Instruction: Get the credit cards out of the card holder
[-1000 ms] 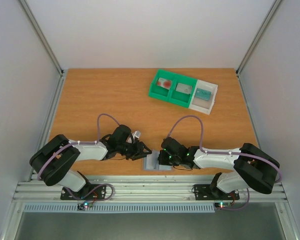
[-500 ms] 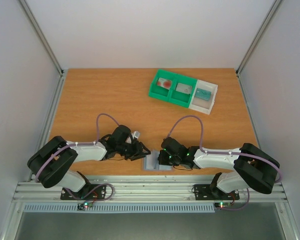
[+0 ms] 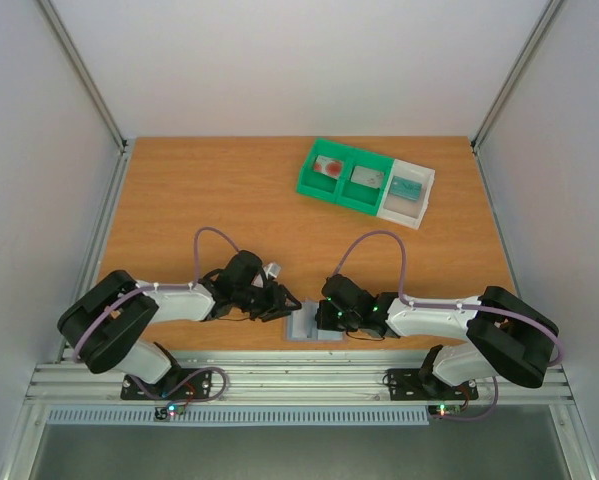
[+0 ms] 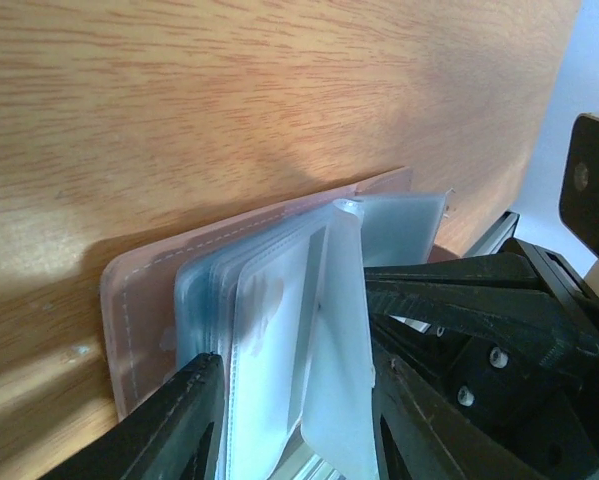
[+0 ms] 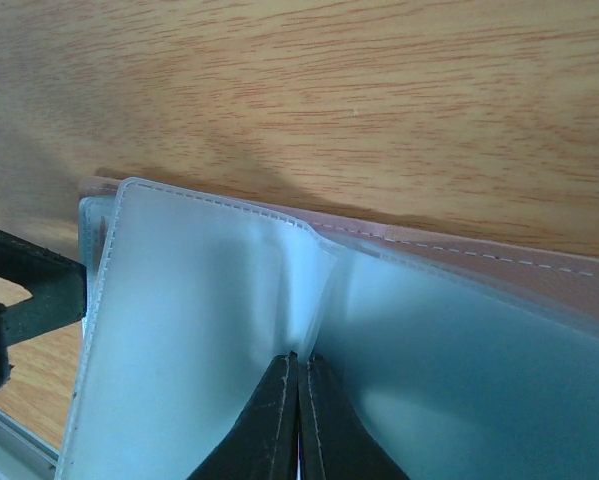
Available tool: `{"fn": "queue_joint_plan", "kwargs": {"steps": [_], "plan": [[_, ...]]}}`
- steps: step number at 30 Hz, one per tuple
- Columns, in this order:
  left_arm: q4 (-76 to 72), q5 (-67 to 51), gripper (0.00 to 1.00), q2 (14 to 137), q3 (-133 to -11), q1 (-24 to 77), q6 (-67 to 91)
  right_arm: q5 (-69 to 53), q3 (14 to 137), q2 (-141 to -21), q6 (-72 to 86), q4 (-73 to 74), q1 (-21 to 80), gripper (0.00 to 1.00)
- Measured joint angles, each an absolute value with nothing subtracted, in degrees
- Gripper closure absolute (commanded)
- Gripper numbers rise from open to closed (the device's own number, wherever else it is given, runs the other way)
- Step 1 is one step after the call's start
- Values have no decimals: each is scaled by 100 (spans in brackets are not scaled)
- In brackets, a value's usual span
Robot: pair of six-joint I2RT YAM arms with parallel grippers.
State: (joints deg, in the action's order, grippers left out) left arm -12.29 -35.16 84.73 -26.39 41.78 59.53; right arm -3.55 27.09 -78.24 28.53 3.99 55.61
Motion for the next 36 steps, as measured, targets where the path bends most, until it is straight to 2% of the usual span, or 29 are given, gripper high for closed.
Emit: {"fn": "queue_joint_plan", "kwargs": {"steps": [7,22,36], "plan": [[-1500,-3557,61,8621,-2606,4176,6064,-355,2707,-7824,2853,399,5561,97],[-1737,-3607,80,8617,-2563,4324,6263,-375,2521,-7723,2880,119,5561,89],[-1680,-3579,71,8527,-2681,4558,6265,-342,2449,-7308,2978,427,5561,74]]}}
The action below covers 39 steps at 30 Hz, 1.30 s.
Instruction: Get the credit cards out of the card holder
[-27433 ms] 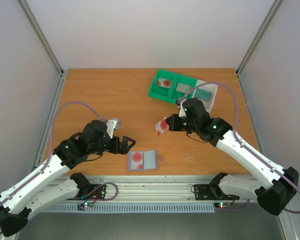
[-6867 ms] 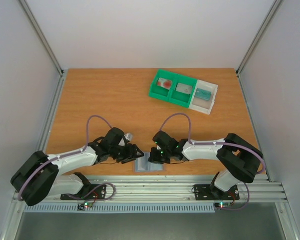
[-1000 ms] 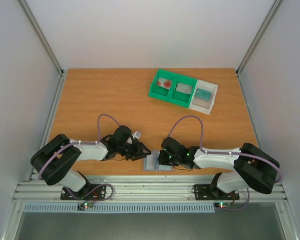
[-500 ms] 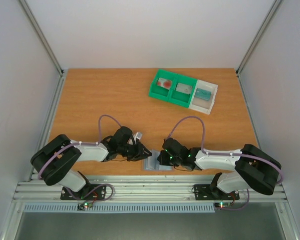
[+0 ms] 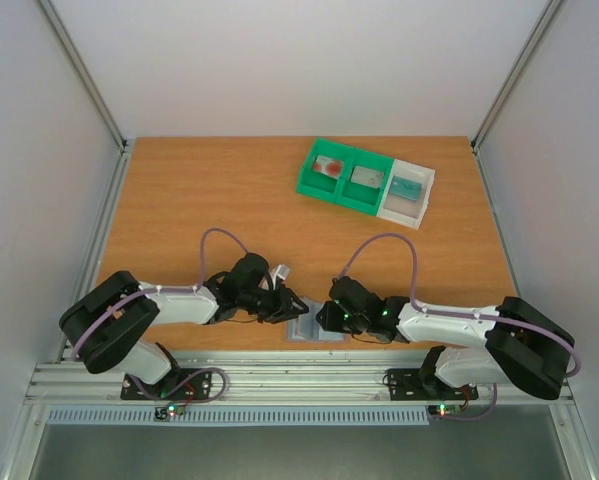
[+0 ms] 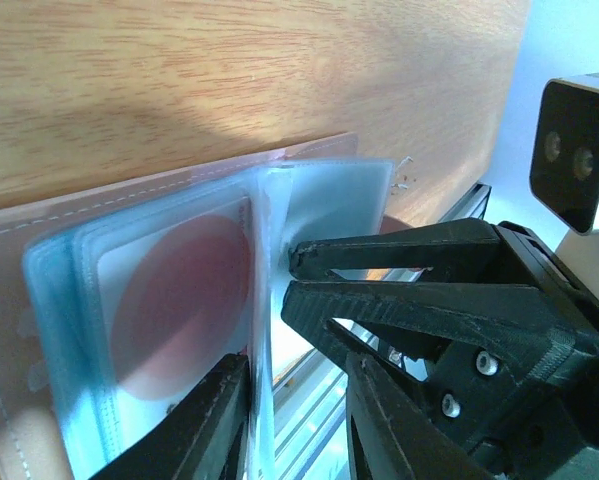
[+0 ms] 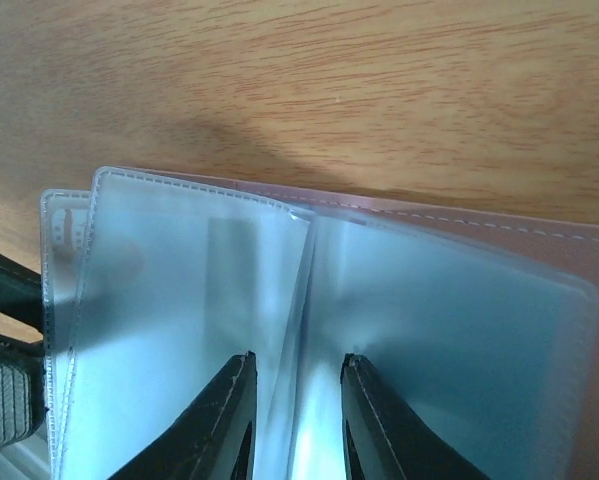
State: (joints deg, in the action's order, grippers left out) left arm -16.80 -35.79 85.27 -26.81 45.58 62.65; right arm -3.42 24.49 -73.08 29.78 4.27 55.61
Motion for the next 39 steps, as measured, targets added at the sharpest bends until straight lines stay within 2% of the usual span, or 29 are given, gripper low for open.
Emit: {"fn": "queue_joint_plan", "kwargs": {"steps": [9,19,22,26,34,39], "plan": [[-1603,-3575,72,8512,-2851,4646,6257,-169,2449,-6685,2976,1009,5561,73],[-1568,-3557,73,8512,-3020,4788,6259,-384,2418,-5795,2764,1227,5564,55],[-1564,-3535,73,8523,-3087,4825,6259,-526,2405,-5699,2714,1194,5607,52],[-1564,-3533,73,8560,-3146,4864,6261,-624,2405,-5833,2698,1079,5763,56],[-1559,-3511,73,8560,-3151,4869,6259,-598,2445,-6128,2705,1059,5889,71],[-1525,-3500,74,8560,-3151,4882,6257,-506,2502,-6125,2718,1162,5889,71]]}}
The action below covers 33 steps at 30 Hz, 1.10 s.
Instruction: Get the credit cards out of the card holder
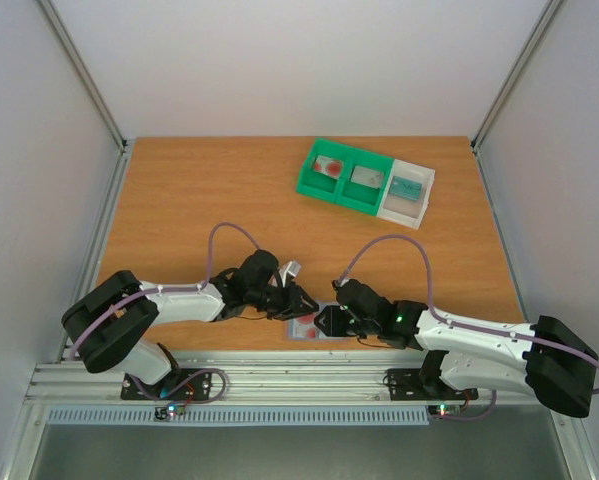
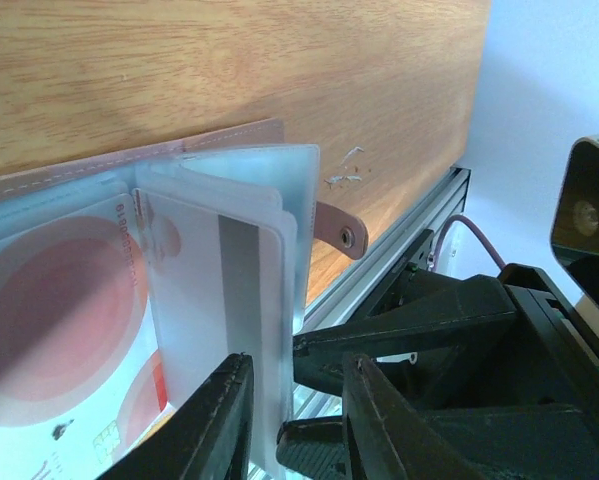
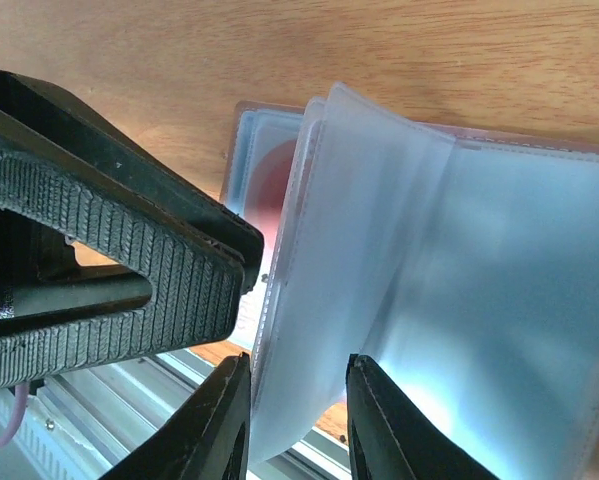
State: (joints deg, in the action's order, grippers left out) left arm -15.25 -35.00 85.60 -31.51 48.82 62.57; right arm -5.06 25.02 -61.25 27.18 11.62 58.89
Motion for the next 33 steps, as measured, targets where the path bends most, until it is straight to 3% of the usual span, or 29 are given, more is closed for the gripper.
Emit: {"fn": "queue_joint_plan", "kwargs": {"steps": [8,13,21,33], "plan": [[-1269,-3363,74,8560,-3151,4884,6217,-405,2502,-5924,2720,1385,5889,72],[-1105,-3251,76,8560,-3151,4884,6121,-388,2502,-5896,2722,1444,5889,85],[-963,-3164,76,8604,-3151,4884,6034,-386,2502,-5892,2757,1441,5889,94],[-895,-3035,76,8906,-3151,4884,5946,-316,2499,-5784,2759,1566,5889,95]]}}
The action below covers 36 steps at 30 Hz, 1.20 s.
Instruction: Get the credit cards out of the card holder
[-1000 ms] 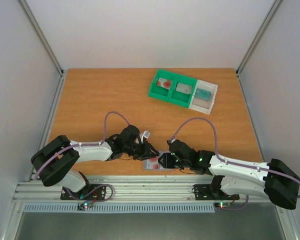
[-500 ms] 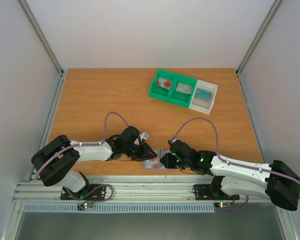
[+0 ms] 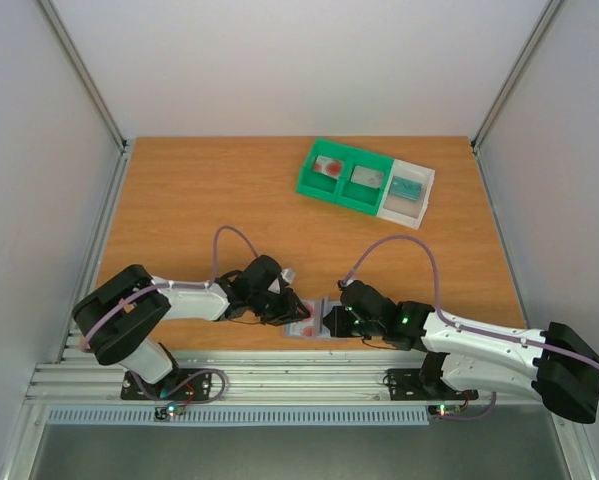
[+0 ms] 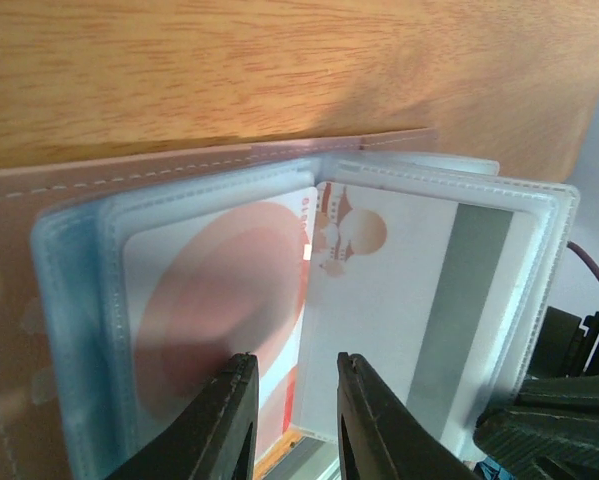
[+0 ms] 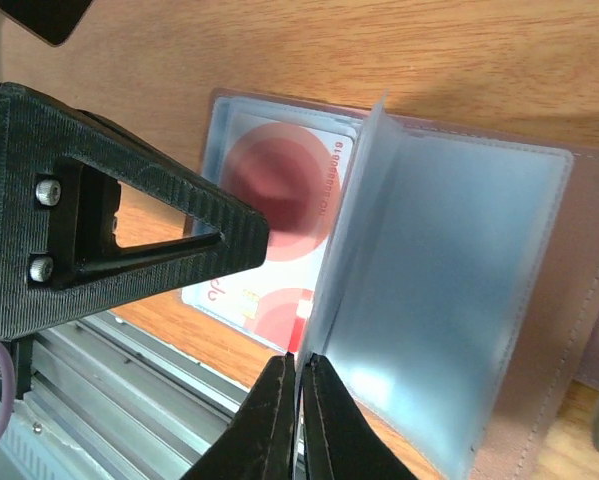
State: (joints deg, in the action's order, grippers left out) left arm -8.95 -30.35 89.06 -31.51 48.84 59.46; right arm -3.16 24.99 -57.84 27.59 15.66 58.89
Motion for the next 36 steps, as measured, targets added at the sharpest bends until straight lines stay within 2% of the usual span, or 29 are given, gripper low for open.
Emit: {"fn": "queue_joint_plan", "kwargs": {"steps": [7,12,17,29,36], "plan": [[-893,-3020,76,8967,-3151,4884,5929,-305,2491,-5730,2755,1527,5889,97],[-897,-3020,76,8973,-3151,4884,5927,-353,2491,-5776,2731,1328,5889,92],[-902,-3020,76,8973,-3151,4884,5927,-432,2493,-5972,2711,1125,5889,98],[-921,-3024,76,8986,-3151,4884,5927,-478,2493,-6062,2709,937,5889,99],[-928,-3041,70,8956,-3151,4886,5940,-471,2497,-6274,2714,956,5889,98]]}}
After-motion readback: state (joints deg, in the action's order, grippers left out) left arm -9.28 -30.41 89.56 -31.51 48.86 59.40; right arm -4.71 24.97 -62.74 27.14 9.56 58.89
